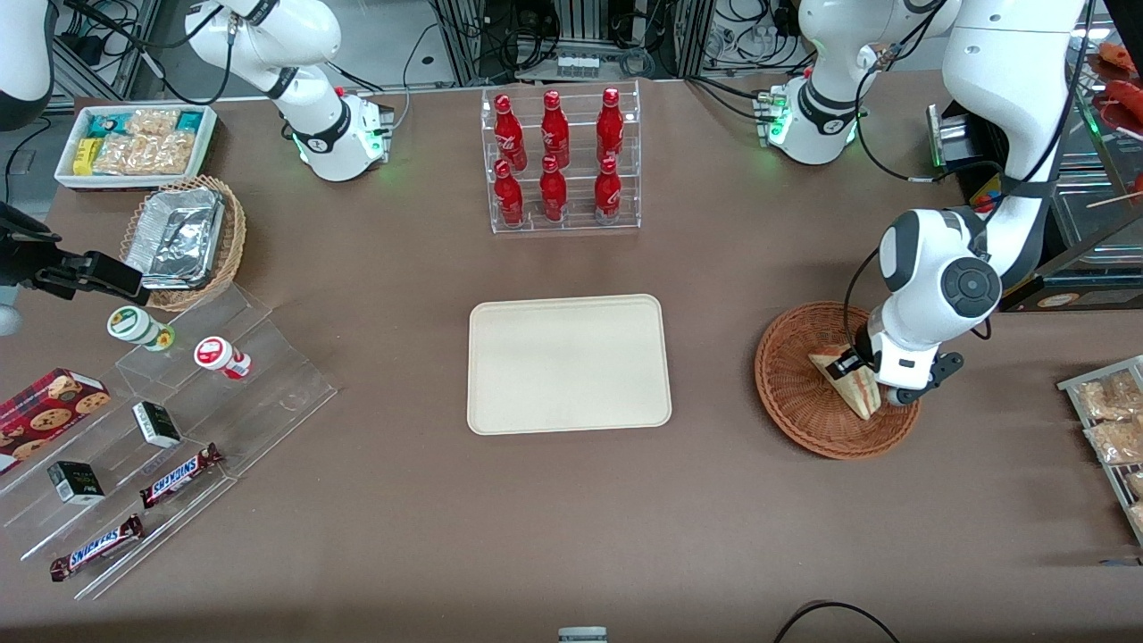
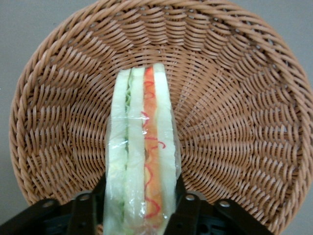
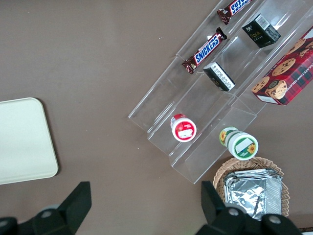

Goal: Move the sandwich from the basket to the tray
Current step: 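Lift the sandwich with the left gripper and carry it over the tray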

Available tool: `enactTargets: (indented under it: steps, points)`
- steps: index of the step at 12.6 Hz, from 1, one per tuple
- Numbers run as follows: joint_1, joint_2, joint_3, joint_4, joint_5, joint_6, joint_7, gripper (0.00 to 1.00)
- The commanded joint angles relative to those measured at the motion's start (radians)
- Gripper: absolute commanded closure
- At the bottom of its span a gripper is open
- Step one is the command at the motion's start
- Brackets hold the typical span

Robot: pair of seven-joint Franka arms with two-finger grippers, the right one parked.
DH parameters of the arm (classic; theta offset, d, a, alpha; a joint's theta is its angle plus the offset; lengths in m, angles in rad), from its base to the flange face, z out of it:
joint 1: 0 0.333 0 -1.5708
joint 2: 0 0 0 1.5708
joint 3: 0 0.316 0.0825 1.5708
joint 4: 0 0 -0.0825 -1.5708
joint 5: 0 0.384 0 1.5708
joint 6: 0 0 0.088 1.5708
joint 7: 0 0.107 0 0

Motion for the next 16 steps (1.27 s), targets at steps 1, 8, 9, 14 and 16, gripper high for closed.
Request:
enactTargets:
  steps: [1,8,9,14,16]
  points:
    - [-0.010,-0.010,-0.004,0.111,0.015,-0.168,0.003,1.00]
    - [-0.197,0.002,-0.006,0.295,-0.002,-0.399,0.091,1.00]
    - [-0.235,0.007,-0.006,0.299,-0.002,-0.396,0.091,1.00]
    - [-0.451,0.141,-0.006,0.442,-0.054,-0.389,0.021,1.00]
    - [-0.527,0.244,-0.006,0.560,-0.052,-0.389,-0.067,1.00]
